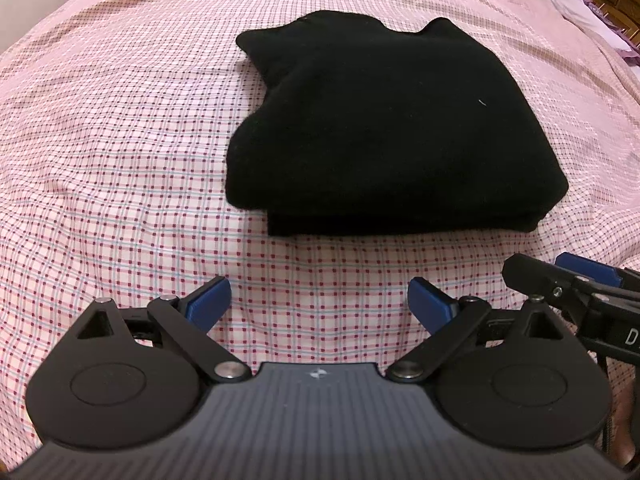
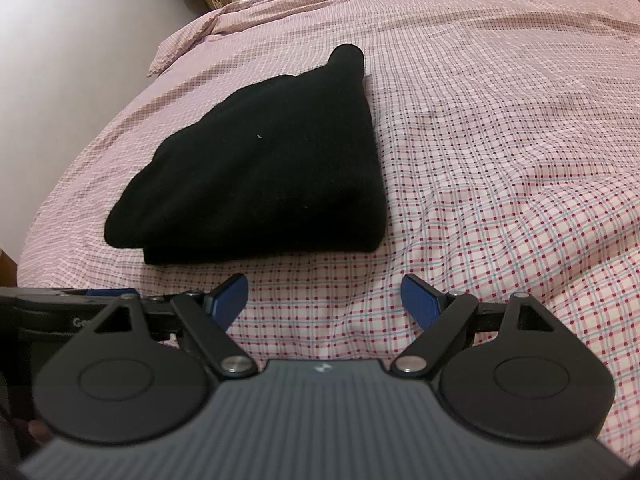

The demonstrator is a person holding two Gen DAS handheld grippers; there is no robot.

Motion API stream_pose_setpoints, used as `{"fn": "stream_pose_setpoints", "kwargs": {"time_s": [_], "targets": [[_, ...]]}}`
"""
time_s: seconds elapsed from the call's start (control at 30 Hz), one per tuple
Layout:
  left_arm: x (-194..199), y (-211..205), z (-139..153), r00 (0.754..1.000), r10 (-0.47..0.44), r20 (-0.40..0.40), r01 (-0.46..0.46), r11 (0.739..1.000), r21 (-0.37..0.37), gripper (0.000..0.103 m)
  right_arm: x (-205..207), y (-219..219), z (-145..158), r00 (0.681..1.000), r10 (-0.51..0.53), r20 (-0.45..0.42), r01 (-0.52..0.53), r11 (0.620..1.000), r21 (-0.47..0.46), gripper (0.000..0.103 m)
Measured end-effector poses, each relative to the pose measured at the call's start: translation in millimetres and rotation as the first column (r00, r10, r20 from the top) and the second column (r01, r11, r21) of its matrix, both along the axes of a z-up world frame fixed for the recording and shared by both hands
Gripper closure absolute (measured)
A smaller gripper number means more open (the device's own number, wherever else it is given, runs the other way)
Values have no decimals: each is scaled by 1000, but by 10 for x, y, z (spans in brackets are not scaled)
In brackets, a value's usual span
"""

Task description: Fold small clothes

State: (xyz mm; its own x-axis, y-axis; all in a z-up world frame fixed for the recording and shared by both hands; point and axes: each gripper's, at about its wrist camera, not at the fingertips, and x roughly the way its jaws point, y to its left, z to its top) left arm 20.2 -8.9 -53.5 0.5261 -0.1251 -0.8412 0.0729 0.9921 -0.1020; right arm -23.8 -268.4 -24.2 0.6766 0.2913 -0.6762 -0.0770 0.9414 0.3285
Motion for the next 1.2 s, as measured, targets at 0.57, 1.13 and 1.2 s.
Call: {"fn": "stream_pose_setpoints", "kwargs": {"time_s": [0.57, 1.13, 1.2], "targets": [[-18, -6, 10, 1000, 3, -3, -3, 1000, 4, 6, -8, 7, 7, 1000, 0, 0, 0, 1000, 0, 18], [-14, -42, 32, 1000, -2, -1, 2, 1000, 10, 6, 4, 13, 22, 1000, 1, 6, -1, 1000, -2, 18], [-13, -43, 33, 1000, -2, 0, 2, 1000, 10, 6, 12, 13, 27, 1000, 1, 7, -1, 1000, -3, 18]]}}
